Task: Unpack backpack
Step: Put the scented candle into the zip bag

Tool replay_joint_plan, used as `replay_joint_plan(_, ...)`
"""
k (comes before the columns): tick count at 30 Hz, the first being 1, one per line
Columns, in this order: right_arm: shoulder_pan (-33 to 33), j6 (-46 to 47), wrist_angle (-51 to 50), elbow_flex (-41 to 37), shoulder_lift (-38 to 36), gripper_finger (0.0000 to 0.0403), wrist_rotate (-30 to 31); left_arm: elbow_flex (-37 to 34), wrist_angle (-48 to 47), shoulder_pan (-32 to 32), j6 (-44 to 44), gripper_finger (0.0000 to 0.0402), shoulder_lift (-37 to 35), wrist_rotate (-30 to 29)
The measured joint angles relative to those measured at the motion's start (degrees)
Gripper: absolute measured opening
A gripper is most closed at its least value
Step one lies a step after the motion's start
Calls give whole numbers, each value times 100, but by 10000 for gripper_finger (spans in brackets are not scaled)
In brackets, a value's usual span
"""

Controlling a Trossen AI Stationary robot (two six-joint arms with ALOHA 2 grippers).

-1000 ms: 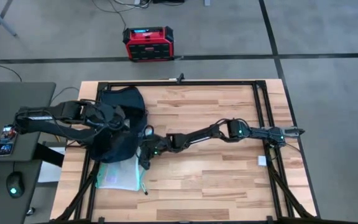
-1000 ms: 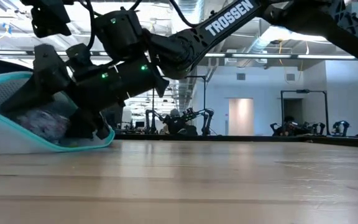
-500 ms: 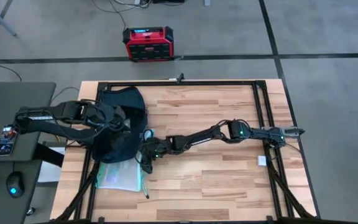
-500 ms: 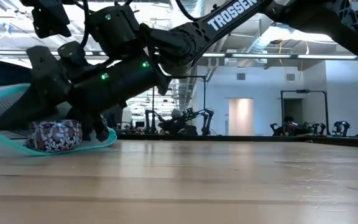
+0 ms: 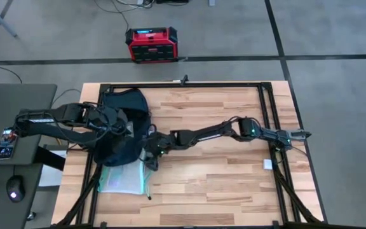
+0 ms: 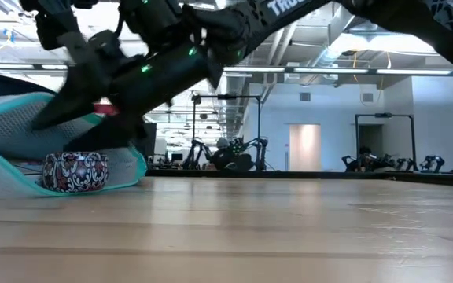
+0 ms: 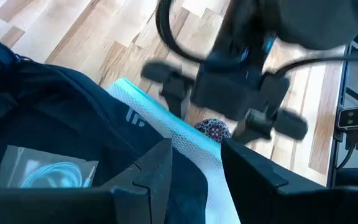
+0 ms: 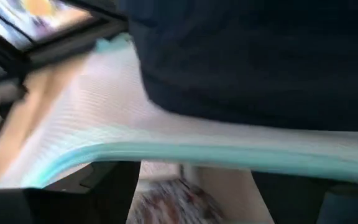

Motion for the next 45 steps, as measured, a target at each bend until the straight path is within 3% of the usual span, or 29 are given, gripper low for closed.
replay_joint_plan(12, 96, -482, -3118, -30, -532, 281, 10, 0, -31, 0, 107, 125, 1, -14)
replay_joint_plan(16, 331, -564, -2570, -23, -349, 281, 80, 0, -17, 0, 161, 125, 4, -19)
replay_joint_plan(25, 409, -422, 193, 125, 426, 281, 292, 0, -19, 0, 126, 125, 0, -26)
replay_joint_plan(35, 393, -262, 678, 217, 492, 281, 318, 0, -21, 0, 199, 125, 2, -26)
replay_joint_plan(45, 409, 217, -458, 215, 455, 281, 314, 0, -23, 0, 210, 125, 2, -28)
